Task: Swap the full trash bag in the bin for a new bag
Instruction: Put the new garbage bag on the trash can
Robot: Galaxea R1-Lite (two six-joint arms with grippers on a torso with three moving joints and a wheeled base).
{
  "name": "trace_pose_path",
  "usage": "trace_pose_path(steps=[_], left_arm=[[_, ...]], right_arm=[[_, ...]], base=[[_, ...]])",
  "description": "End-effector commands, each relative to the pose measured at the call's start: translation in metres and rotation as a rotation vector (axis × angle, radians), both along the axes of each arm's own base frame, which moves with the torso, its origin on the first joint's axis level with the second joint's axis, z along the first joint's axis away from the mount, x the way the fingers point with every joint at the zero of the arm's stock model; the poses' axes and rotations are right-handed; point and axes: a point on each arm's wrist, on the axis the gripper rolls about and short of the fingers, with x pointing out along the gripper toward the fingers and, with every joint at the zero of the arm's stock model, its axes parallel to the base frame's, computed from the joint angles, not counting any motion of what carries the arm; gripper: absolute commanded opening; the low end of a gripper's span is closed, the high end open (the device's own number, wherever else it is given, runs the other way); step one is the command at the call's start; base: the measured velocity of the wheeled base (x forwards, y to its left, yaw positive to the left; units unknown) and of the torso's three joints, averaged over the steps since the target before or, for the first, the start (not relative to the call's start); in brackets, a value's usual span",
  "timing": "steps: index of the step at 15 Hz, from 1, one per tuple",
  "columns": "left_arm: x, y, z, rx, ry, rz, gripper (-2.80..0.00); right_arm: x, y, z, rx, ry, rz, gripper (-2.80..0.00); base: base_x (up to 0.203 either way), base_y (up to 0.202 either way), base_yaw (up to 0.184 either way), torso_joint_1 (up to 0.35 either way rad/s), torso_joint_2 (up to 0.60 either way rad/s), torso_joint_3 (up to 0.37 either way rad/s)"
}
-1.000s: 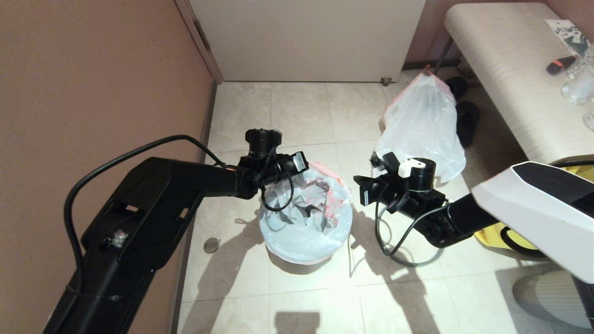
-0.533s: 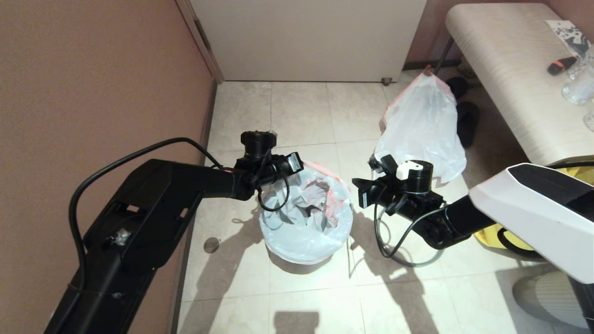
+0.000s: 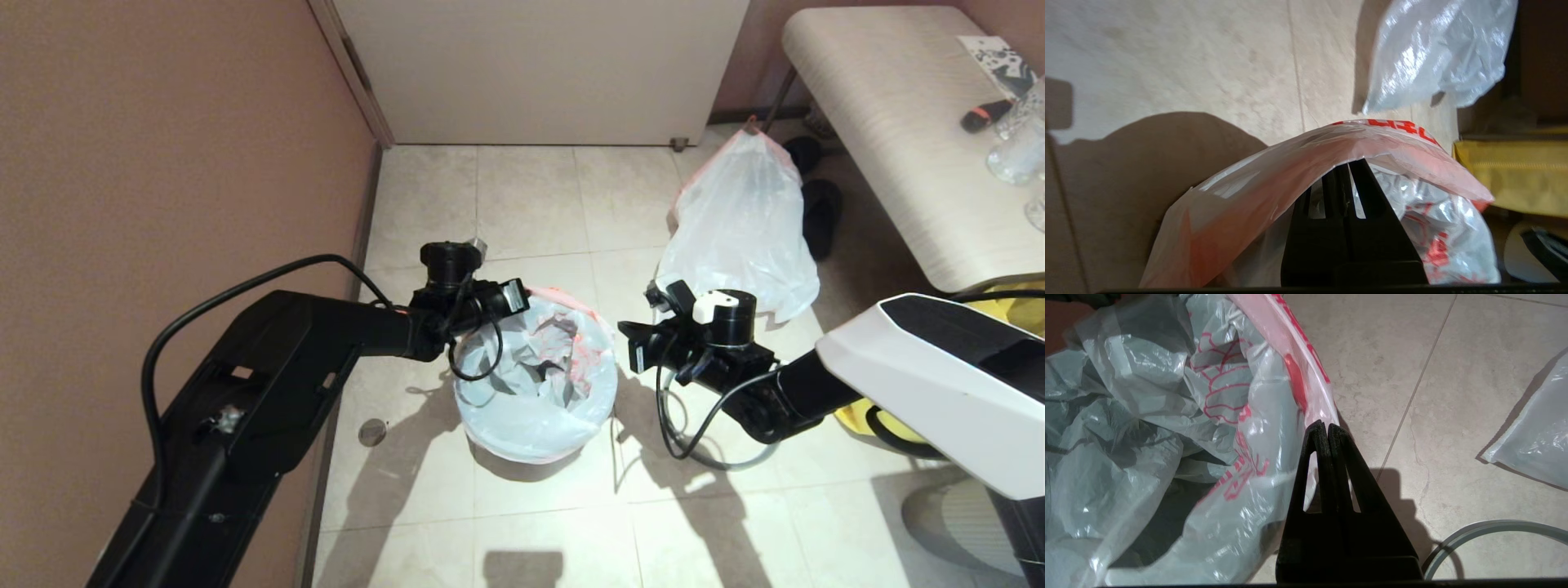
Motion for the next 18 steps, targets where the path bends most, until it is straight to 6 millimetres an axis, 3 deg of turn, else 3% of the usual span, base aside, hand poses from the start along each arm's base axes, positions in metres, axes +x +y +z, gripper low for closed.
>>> trace_pose_path(steps=[1, 8, 18], left_arm=[[0.003, 0.005, -0.009, 0.004, 0.021, 0.012, -2.80], [-0.011, 0.004, 0.031, -0.023, 0.041, 0.019, -2.80], [-0.004, 0.019, -0.005, 0.022, 0.173, 0.055, -2.80]], right_arm=[[0.000, 0.000, -0.001, 0.000, -0.001, 0.002, -2.80], [0.001, 0.002, -0.006, -0.004, 0.005, 0.004, -2.80], [0.001, 0.003, -0.010, -0.008, 0.011, 0.007, -2.80]], base=[[0.000, 0.000, 0.000, 0.000, 0.00, 0.000], [0.000, 0.000, 0.000, 0.005, 0.00, 0.001], [0.000, 0.000, 0.000, 0.000, 0.00, 0.000]])
